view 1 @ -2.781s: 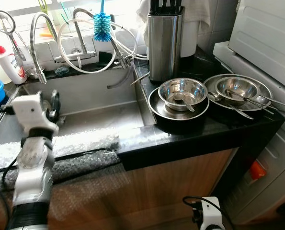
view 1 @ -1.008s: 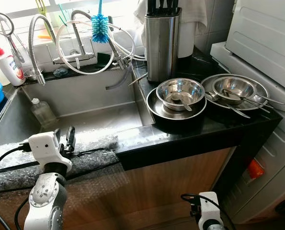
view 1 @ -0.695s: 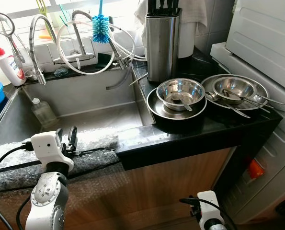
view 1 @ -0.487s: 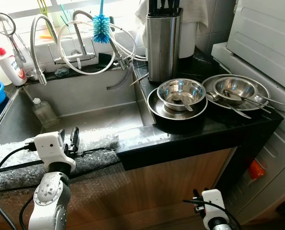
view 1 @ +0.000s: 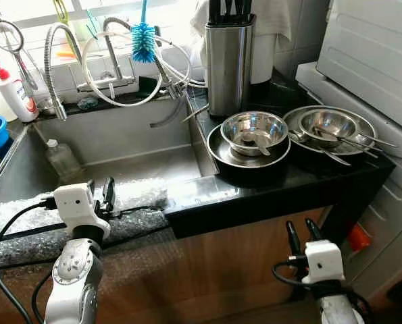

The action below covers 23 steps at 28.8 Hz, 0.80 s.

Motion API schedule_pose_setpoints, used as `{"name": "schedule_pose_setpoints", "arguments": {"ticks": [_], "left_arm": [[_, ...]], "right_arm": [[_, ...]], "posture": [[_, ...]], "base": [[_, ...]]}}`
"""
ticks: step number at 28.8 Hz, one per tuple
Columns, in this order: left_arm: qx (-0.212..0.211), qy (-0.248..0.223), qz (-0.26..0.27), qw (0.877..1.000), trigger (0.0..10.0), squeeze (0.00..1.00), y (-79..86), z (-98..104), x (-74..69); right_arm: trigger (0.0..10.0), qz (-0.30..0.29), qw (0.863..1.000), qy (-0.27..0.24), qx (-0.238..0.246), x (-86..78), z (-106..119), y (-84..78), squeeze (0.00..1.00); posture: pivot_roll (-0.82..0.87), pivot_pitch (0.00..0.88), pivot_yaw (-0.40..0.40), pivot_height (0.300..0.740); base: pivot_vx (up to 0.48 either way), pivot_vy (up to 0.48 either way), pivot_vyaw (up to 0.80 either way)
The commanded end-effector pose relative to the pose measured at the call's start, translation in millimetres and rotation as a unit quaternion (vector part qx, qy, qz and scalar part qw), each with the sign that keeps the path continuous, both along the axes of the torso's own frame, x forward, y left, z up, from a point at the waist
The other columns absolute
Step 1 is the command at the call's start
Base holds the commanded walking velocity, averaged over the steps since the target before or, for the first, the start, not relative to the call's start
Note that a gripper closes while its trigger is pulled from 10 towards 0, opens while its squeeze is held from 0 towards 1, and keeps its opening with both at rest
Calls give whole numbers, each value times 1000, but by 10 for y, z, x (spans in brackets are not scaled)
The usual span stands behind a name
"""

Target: Kitchen organization

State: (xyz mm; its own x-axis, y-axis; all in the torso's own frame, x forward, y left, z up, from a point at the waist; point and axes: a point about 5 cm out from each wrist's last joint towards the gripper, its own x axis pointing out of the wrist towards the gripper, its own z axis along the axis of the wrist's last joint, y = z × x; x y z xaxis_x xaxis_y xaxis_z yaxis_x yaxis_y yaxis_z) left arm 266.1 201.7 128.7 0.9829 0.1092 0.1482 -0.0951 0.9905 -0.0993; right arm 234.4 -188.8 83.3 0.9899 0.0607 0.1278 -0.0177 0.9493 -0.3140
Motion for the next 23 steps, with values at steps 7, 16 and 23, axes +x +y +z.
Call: {"name": "schedule_pose_setpoints", "arguments": {"ticks": [7, 16, 23], "left_arm": [[0, 1, -9, 1000, 10000, 0, -42, -12, 30], [0, 1, -4, 1000, 10000, 0, -34, -4, 42], [-2, 0, -3, 1000, 10000, 0, -47, -3, 40]], "right_arm": [[10000, 26, 998, -44, 27, 254, 386, 154, 0], [10000, 53, 994, -69, 61, 497, 597, 235, 1000], [10000, 67, 994, -68, 48, 569, 714, 279, 0]], "posture": [[-50, 0, 110, 740], [-39, 0, 108, 740], [-31, 0, 110, 740]], "base": [[0, 0, 0], [0, 0, 0], [0, 0, 0]]}}
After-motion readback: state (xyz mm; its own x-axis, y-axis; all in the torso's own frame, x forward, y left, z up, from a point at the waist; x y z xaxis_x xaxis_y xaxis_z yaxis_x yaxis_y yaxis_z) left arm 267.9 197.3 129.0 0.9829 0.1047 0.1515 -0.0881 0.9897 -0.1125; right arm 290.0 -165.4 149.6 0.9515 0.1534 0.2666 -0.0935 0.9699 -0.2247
